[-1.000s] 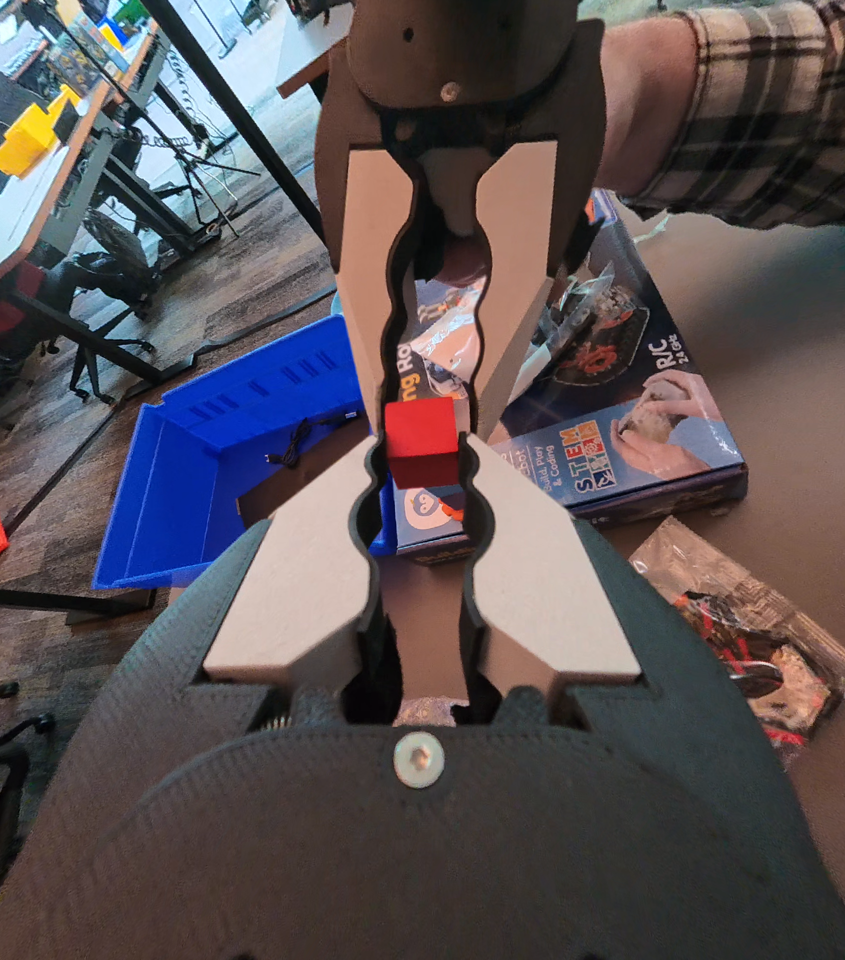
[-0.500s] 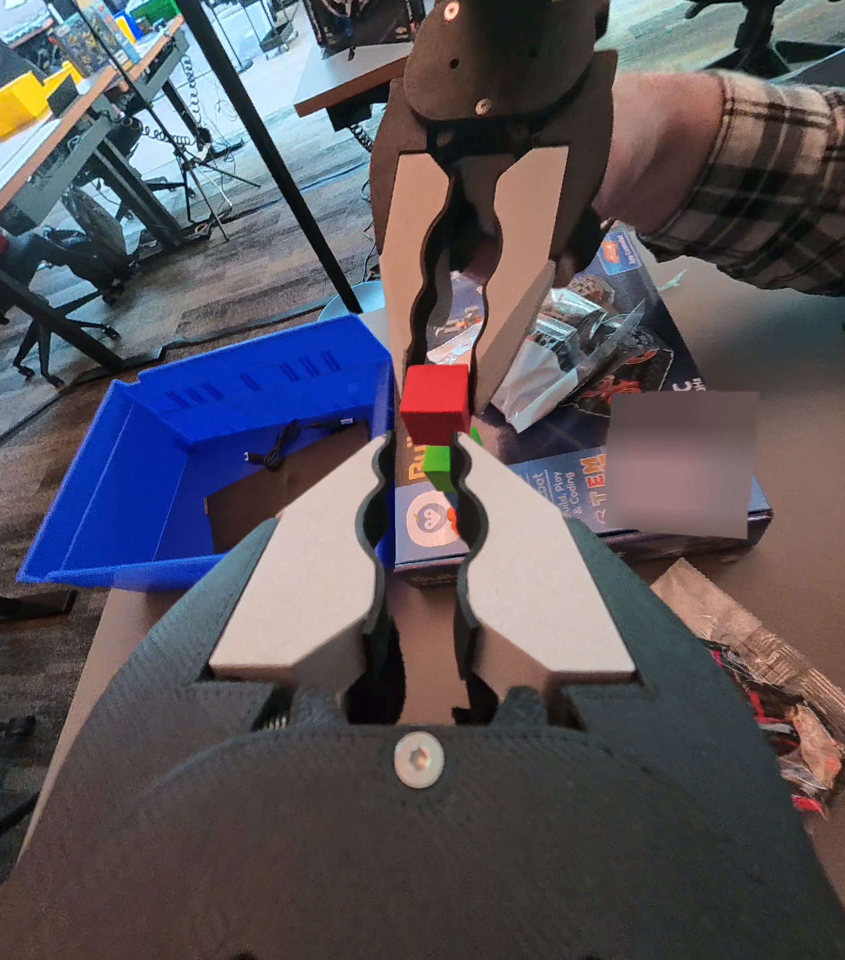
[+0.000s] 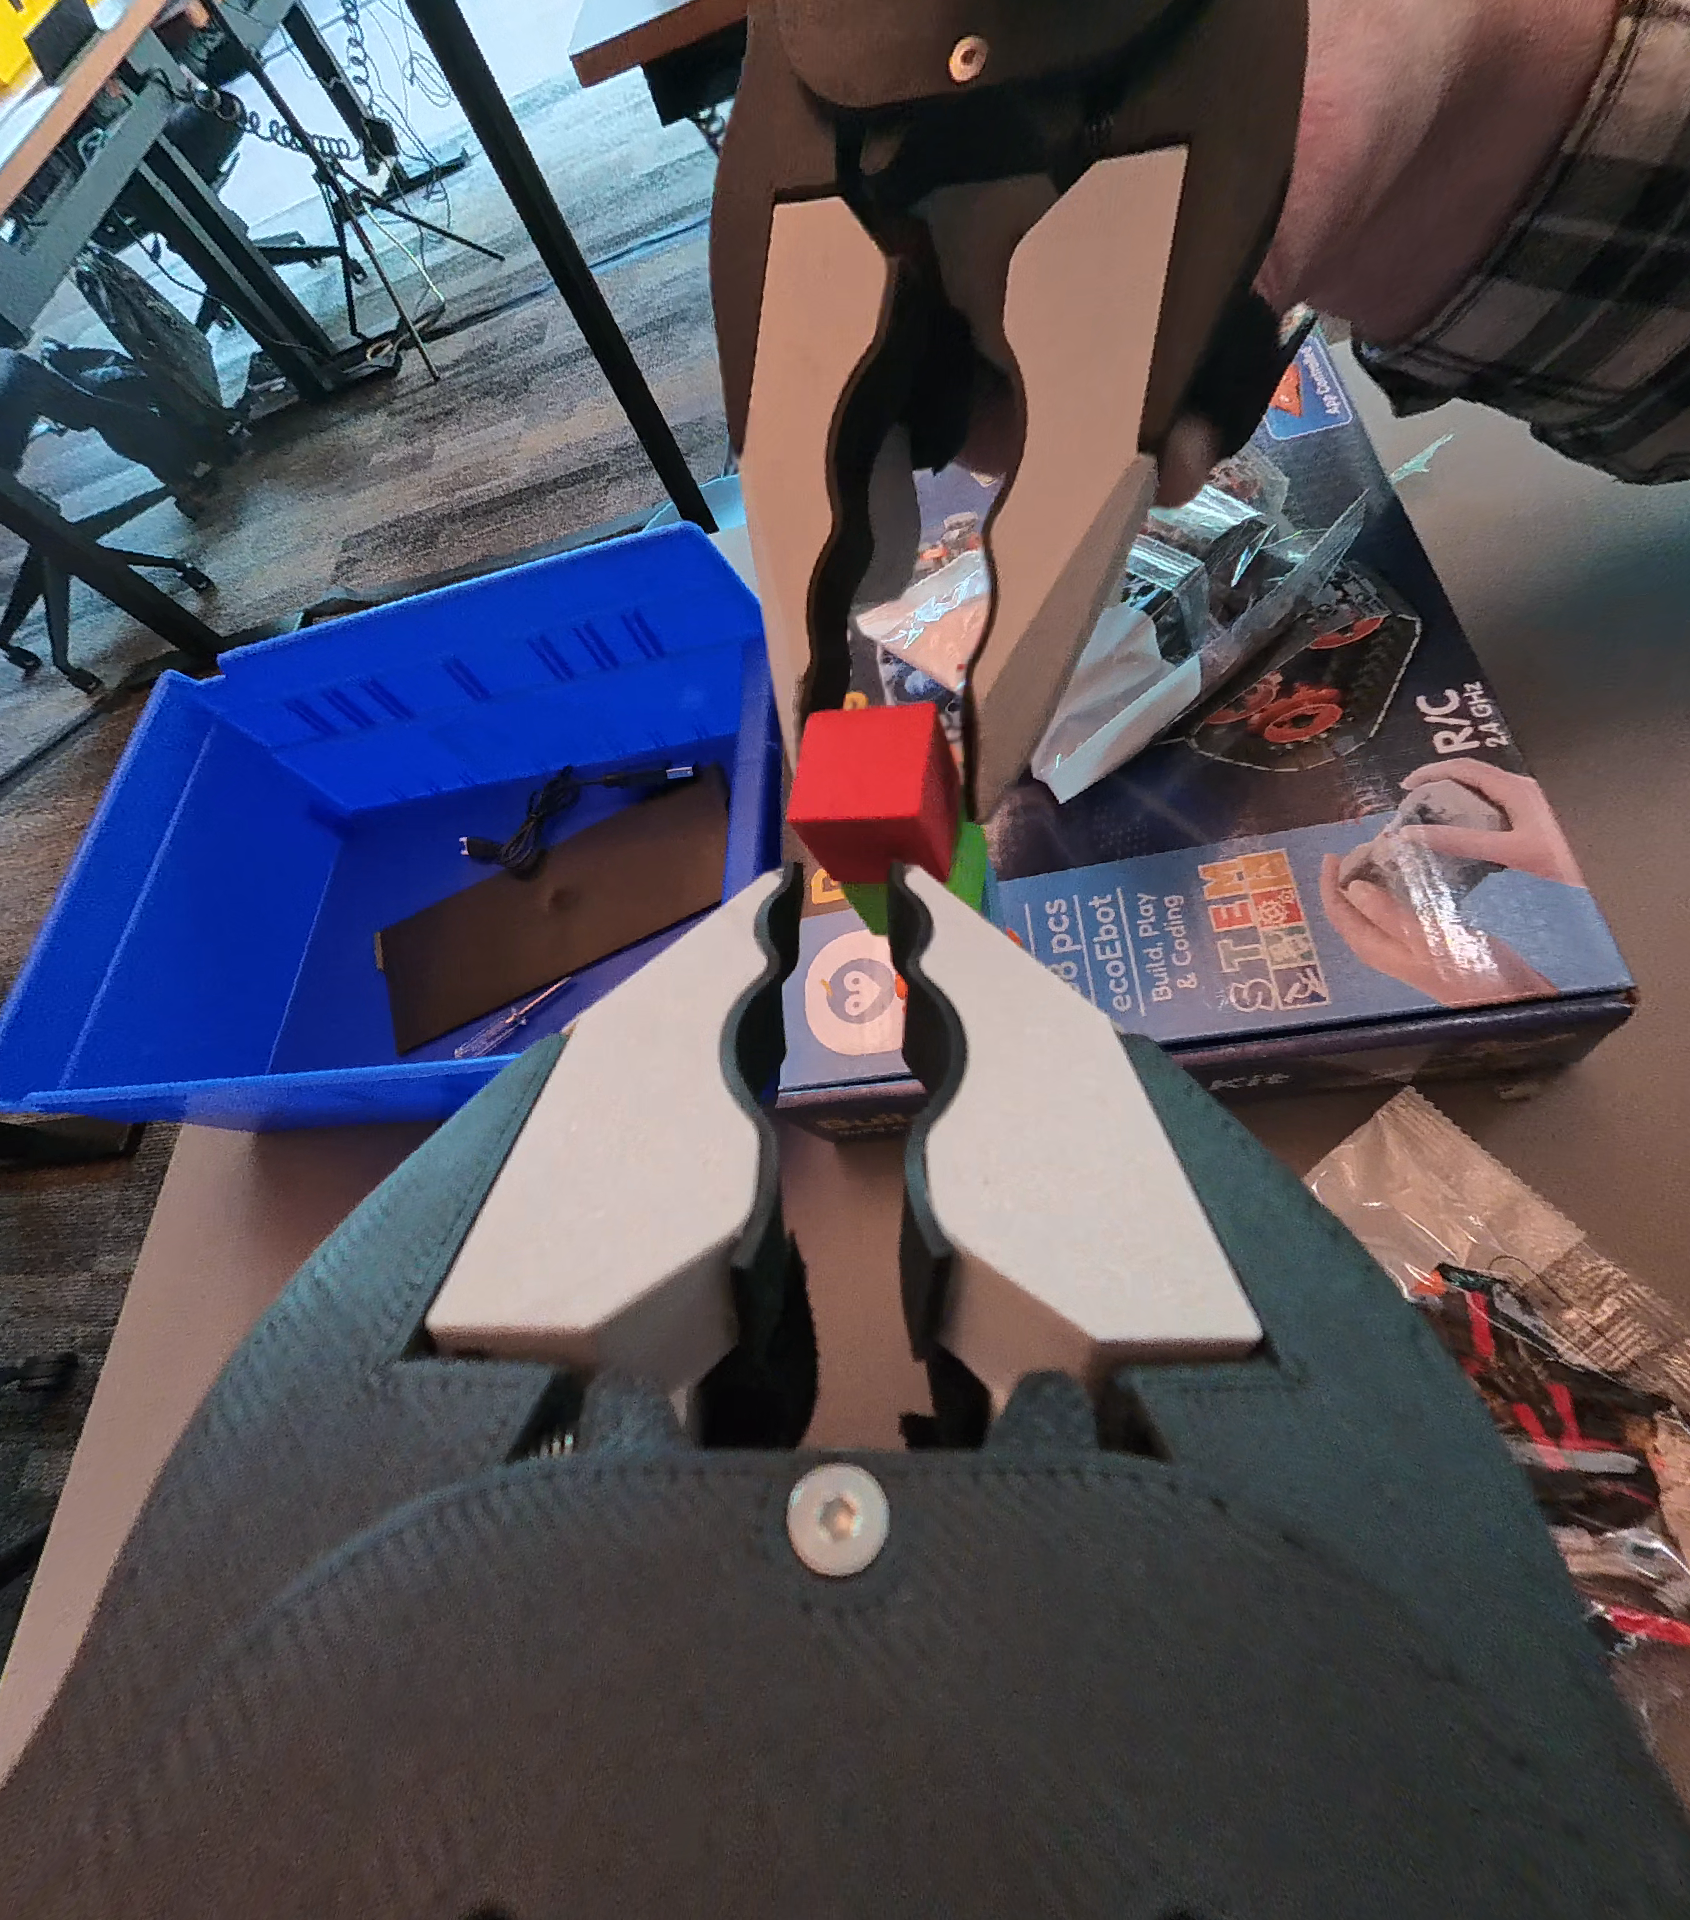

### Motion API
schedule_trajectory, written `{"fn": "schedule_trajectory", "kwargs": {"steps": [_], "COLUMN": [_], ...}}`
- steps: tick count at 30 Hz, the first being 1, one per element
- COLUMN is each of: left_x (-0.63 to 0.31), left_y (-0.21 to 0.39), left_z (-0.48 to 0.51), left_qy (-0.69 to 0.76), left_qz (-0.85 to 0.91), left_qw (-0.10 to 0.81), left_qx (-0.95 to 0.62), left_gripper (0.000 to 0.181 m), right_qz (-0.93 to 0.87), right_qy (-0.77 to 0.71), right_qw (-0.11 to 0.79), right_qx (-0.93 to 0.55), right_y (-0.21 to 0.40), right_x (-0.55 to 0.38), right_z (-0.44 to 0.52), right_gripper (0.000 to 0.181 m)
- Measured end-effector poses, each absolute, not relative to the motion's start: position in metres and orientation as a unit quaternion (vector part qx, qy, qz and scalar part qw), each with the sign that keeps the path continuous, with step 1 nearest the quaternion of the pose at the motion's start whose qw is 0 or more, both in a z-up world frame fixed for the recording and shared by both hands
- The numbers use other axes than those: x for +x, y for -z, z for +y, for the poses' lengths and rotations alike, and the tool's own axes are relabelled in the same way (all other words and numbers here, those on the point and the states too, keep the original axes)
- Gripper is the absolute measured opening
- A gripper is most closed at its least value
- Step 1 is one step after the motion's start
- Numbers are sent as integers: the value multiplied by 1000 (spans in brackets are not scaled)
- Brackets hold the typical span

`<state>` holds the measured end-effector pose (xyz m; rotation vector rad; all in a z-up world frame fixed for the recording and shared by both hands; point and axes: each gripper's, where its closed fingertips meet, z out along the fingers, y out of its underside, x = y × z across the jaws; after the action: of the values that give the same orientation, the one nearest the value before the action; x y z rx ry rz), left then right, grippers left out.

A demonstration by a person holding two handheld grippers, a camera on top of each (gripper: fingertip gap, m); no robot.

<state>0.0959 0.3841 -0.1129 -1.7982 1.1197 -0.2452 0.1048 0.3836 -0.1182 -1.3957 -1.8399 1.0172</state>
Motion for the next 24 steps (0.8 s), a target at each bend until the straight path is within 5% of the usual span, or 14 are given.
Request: {"fn": "schedule_trajectory", "kwargs": {"steps": [7, 14, 20, 24], "left_x": [28, -94, -106, -109], "left_y": [119, 199, 240, 245], "left_z": [398, 416, 412, 412], "left_qy": [18, -80, -36, -42], "left_qz": [417, 328, 236, 190], "left_qw": [474, 337, 281, 269], "left_qx": [-776, -879, -929, -943], "left_gripper": [19, 29, 46, 41], "right_qz": [-684, -667, -661, -661], "right_qy": [-398, -415, -418, -417], "right_qw": [318, 344, 348, 348], "right_qx": [-523, -514, -517, -518], "right_y": [107, 89, 87, 88], "right_x": [108, 110, 111, 111], "right_z": [386, 390, 393, 394], "right_gripper": [43, 40, 38, 38]}}
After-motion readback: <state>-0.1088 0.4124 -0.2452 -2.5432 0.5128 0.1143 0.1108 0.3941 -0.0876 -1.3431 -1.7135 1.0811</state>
